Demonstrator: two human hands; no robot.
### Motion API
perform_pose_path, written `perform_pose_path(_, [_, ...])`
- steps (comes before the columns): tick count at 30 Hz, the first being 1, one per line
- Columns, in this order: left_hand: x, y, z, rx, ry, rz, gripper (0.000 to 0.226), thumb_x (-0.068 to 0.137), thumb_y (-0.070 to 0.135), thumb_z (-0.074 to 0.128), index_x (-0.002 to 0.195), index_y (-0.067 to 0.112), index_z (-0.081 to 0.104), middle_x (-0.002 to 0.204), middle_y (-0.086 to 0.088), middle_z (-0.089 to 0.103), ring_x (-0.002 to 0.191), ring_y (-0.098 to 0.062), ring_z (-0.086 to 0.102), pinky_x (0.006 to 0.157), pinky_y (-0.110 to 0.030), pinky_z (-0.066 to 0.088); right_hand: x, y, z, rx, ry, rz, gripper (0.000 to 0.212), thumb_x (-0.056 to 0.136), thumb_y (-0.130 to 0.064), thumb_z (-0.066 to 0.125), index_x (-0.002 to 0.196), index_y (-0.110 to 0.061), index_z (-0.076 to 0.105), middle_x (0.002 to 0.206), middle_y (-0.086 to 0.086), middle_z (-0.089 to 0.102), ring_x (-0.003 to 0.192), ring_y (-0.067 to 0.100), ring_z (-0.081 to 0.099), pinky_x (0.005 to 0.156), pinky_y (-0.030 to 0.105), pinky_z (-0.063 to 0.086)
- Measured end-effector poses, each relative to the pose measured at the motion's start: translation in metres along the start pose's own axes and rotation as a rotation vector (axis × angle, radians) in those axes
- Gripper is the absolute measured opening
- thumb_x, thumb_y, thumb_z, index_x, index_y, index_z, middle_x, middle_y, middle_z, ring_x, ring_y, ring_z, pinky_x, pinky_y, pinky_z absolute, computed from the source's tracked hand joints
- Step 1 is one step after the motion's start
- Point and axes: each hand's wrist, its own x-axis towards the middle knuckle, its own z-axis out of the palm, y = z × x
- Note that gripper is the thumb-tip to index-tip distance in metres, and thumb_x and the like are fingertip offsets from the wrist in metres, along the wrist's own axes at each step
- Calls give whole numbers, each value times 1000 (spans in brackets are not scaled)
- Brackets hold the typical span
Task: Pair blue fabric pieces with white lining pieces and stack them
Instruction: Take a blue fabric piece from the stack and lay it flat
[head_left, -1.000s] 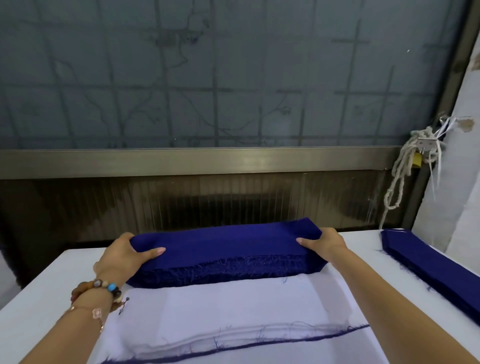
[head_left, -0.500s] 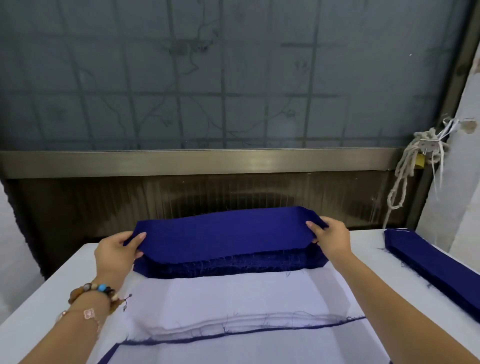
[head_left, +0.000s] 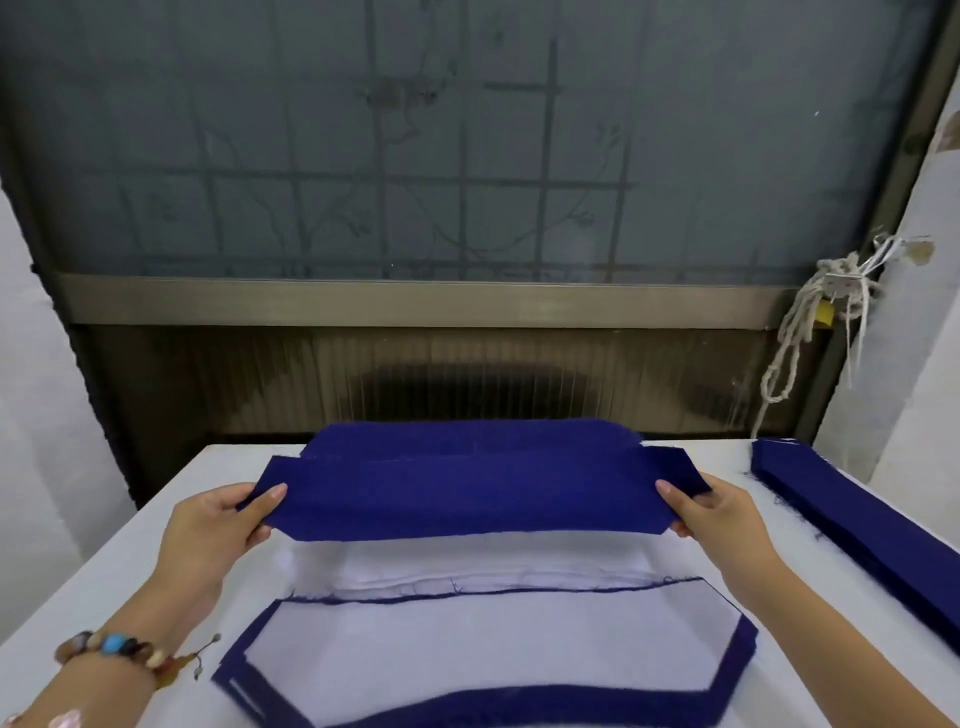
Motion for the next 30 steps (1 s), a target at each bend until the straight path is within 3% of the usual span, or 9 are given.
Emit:
perform_pose_path(5, [-30, -10, -11, 42, -57, -3, 5, 88, 21, 68, 86, 18, 71, 73, 0, 71, 63, -16, 57, 54, -20, 53, -34, 12, -16, -33, -23, 38, 8, 89, -26, 67, 86, -20, 63, 47, -3, 60, 44, 7, 56, 49, 16, 44])
perform_pose_path(9, [-50, -14, -15, 100, -69, 19, 3, 90, 24, 66, 89, 22, 69, 78, 2, 72, 70, -20, 64, 59, -24, 52, -57, 18, -28, -60, -21, 10, 8, 88, -24, 68, 83, -19, 66, 46, -1, 57, 43, 6, 53, 53, 22, 45])
perform_pose_path(11, [-58, -16, -18, 134, -74, 39, 5, 90, 25, 66, 85, 25, 68, 73, 6, 72, 72, -21, 66, 59, -25, 52, -68, 21, -33, -86, -34, -12, 10, 88, -25, 68, 84, -16, 66, 50, 9, 56, 42, 6, 53, 55, 26, 43])
perform_pose_path(16, [-74, -29, -28, 174, -113, 55, 7, 88, 27, 69, 83, 27, 72, 67, -4, 72, 63, -24, 65, 69, -38, 55, -86, 31, -42, -115, -58, -20, 13, 89, -22, 68, 85, -9, 68, 55, 18, 54, 50, 16, 52, 60, 32, 44])
perform_pose_path(20, [-86, -45, -33, 223, -155, 84, 15, 89, 22, 68, 77, 23, 76, 61, -7, 69, 52, -16, 60, 64, -32, 48, -97, 44, -38, -124, -83, -11, 11, 89, -19, 68, 84, -9, 68, 70, 26, 60, 57, 22, 53, 64, 35, 44])
perform_pose_path(24, [-95, -56, -34, 282, -142, 127, 16, 90, 22, 67, 76, 24, 75, 57, -4, 67, 46, -10, 56, 55, -22, 44, -101, 52, -32, -178, -25, -62, 16, 88, -15, 68, 76, -26, 68, 68, 0, 69, 62, 17, 61, 61, 22, 46])
perform_pose_path(26, [-98, -56, -34, 294, -127, 149, 14, 90, 22, 67, 79, 25, 73, 62, 1, 70, 48, -10, 60, 52, -15, 44, -100, 52, -32, -224, -3, -76, 19, 86, -14, 70, 76, -29, 66, 67, -2, 68, 66, 20, 62, 58, 18, 44])
perform_pose_path(30, [-101, -56, -33, 280, -109, 159, 9, 91, 22, 65, 88, 28, 70, 70, 8, 72, 50, -10, 63, 50, -12, 47, -98, 52, -32, -254, -10, -71, 8, 86, -19, 71, 80, -20, 66, 69, 14, 67, 66, 31, 60, 62, 34, 47])
